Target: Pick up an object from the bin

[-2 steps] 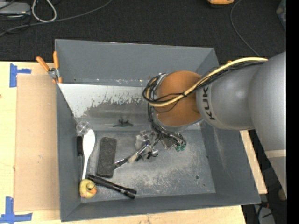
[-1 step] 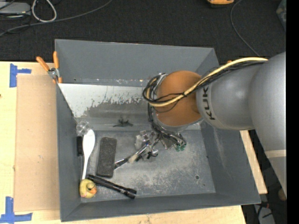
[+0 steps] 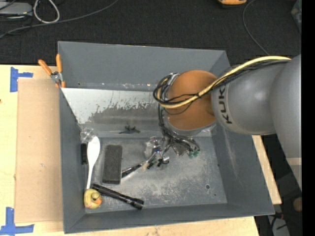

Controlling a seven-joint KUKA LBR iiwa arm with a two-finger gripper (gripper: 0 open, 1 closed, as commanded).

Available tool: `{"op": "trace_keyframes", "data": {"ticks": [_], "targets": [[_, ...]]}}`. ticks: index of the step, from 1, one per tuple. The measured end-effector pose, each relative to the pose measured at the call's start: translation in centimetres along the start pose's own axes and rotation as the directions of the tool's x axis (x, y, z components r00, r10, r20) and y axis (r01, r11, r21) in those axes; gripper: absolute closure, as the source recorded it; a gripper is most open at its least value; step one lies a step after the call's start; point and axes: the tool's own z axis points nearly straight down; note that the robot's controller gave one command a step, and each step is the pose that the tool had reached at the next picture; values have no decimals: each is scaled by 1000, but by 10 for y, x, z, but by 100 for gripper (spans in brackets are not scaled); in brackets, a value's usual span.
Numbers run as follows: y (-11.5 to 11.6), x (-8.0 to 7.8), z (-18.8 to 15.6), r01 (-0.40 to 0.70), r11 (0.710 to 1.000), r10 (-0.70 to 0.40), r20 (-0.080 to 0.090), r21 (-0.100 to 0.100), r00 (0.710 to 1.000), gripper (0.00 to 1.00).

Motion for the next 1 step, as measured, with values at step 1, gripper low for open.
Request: {"op": "trace_keyframes", "data": {"ticks": [1], "targets": [[-1,-2,-50,0,1000,0,10,4,1000,100]]}}
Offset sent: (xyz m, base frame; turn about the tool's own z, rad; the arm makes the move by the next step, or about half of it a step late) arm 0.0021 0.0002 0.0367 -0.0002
